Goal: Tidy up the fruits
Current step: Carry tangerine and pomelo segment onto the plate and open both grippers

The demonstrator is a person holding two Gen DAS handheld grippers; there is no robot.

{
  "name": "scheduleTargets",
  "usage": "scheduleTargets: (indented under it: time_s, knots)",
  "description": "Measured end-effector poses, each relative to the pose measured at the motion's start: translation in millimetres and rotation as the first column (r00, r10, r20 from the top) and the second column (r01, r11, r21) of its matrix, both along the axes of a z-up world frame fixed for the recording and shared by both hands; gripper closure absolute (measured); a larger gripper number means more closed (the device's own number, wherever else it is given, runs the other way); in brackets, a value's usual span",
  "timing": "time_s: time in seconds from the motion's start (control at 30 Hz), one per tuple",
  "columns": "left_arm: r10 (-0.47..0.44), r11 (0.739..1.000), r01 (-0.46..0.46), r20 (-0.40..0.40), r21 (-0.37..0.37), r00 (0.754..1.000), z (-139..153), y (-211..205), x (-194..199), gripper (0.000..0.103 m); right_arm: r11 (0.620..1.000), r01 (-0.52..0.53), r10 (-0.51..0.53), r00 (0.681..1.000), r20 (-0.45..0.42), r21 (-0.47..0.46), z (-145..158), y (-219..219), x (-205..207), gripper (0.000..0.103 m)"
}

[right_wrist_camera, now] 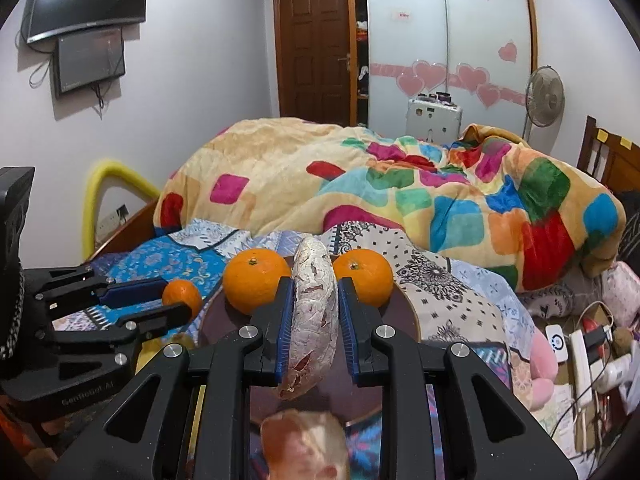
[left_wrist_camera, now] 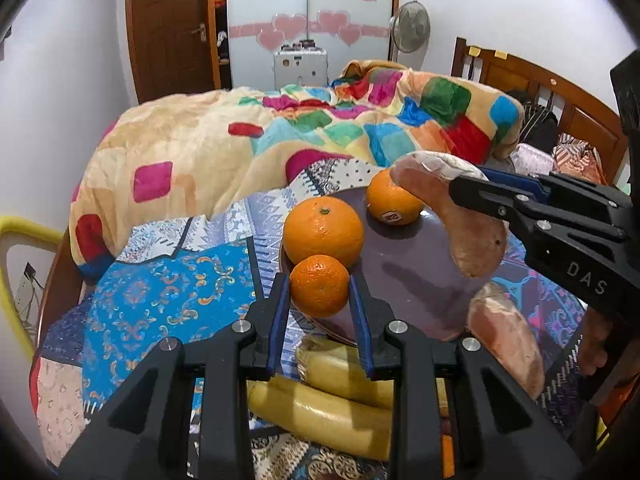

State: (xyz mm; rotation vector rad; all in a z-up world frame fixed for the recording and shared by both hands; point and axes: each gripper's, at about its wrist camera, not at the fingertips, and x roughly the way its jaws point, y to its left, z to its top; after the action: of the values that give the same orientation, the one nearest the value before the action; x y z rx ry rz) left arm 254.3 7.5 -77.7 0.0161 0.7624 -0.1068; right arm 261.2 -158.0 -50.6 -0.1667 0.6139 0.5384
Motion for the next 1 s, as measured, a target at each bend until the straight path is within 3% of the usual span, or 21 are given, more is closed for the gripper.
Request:
scheduleTargets:
  time_s: [0.33, 0.67, 0.83, 1.0]
  knots:
    - [-0.018, 0.998, 0.012, -0.085, -0.065, 0.996, -14, 9, 29, 0.073, 0.999, -0.033, 0.027, 0.992, -0.123, -0.04, -25, 16, 32, 0.083]
    - [-0.023, 1.0, 0.021, -0.095, -0.023, 0.995, -18, 2, 35, 0.073, 0.995, -0.066, 0.05, 0.982, -0.183, -0.081, -37, 25, 39, 0.08]
    - [-0.008, 1.0, 0.005, -0.102, -0.031, 0.995, -18, 4, 33, 0.064, 0.994, -0.054, 0.04, 0.988, -0.147, -0.092, -31, 23, 32, 0.078]
    - [-0.004, 1.0, 0.003, -0.068, -0.028, 0.998, -3, 3, 15, 0.063, 0.995, -0.061, 0.052, 0.992, -0.115, -0.077, -15, 16, 15, 0.077]
